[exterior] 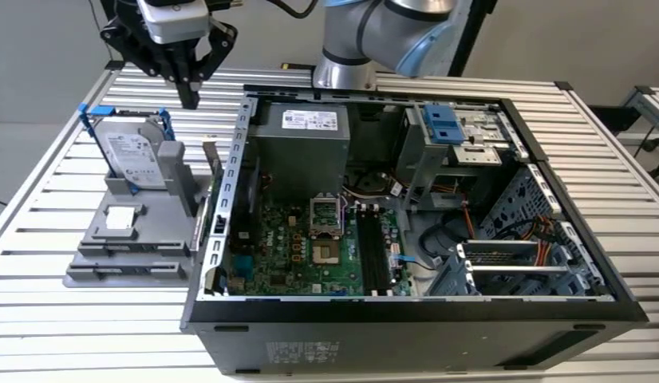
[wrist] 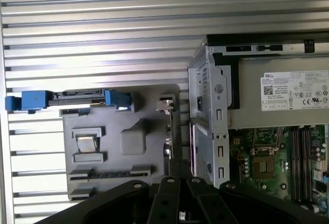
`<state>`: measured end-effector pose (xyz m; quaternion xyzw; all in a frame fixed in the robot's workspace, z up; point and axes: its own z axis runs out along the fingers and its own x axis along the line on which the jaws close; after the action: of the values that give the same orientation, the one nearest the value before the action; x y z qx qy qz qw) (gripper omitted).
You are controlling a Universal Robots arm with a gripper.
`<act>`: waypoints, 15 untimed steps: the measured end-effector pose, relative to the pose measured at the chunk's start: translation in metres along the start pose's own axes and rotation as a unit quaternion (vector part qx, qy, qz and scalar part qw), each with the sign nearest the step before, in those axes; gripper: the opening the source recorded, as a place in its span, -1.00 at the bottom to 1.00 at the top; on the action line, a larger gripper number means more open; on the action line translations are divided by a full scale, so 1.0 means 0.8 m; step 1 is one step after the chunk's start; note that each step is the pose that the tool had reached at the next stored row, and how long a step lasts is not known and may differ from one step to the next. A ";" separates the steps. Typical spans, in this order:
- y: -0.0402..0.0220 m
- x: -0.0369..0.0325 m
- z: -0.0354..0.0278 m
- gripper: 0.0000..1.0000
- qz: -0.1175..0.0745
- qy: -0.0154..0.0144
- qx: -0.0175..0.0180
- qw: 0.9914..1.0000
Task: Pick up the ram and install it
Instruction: 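Reach for the ram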
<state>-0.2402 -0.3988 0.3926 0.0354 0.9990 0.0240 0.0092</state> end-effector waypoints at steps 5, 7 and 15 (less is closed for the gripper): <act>-0.0007 0.0093 -0.0001 -1.00 0.000 0.000 0.000 1.000; -0.0010 0.0135 -0.0002 -1.00 0.000 0.000 0.000 1.000; -0.0023 0.0325 -0.0006 -1.00 0.000 0.001 0.000 1.000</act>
<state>-0.2663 -0.3988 0.3926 0.0354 0.9990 0.0240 0.0086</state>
